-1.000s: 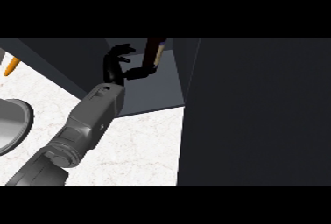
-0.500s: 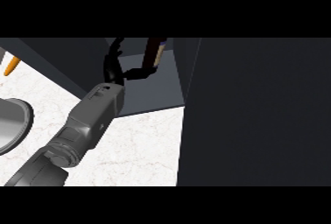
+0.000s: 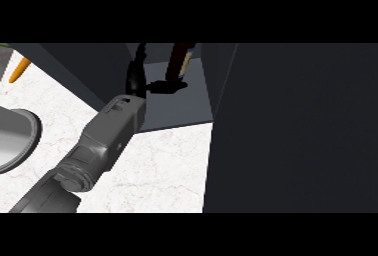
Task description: Pick up the wine, place it into the cabinet and close the cabinet
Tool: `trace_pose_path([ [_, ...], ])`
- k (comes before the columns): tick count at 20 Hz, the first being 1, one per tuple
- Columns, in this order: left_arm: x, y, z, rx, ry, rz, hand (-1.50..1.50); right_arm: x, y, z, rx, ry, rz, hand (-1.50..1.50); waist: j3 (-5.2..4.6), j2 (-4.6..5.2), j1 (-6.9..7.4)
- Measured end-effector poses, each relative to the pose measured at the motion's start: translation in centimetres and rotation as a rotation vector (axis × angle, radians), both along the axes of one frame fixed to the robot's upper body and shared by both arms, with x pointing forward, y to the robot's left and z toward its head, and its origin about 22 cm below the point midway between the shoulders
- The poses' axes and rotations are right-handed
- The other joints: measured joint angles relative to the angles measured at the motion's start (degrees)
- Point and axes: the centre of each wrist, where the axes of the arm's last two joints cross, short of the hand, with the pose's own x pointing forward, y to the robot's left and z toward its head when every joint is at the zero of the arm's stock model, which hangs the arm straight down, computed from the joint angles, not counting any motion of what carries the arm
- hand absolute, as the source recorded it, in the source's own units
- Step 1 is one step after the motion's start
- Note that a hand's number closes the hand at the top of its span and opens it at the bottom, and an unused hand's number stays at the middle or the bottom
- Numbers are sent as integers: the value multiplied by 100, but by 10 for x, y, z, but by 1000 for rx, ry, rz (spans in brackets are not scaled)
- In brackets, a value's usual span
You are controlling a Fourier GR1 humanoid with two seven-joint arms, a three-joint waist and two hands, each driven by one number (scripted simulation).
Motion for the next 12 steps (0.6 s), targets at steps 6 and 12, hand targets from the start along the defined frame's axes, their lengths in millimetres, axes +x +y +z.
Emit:
trace_pose_path([
  [6,0,-19,8,-186,-101,-232,-150,0,-2,-2,9,21,-22,-150,11,-97,242],
  [12,-1,-38,15,-370,-175,-379,-150,-2,-6,2,10,40,-67,-150,32,-218,480],
])
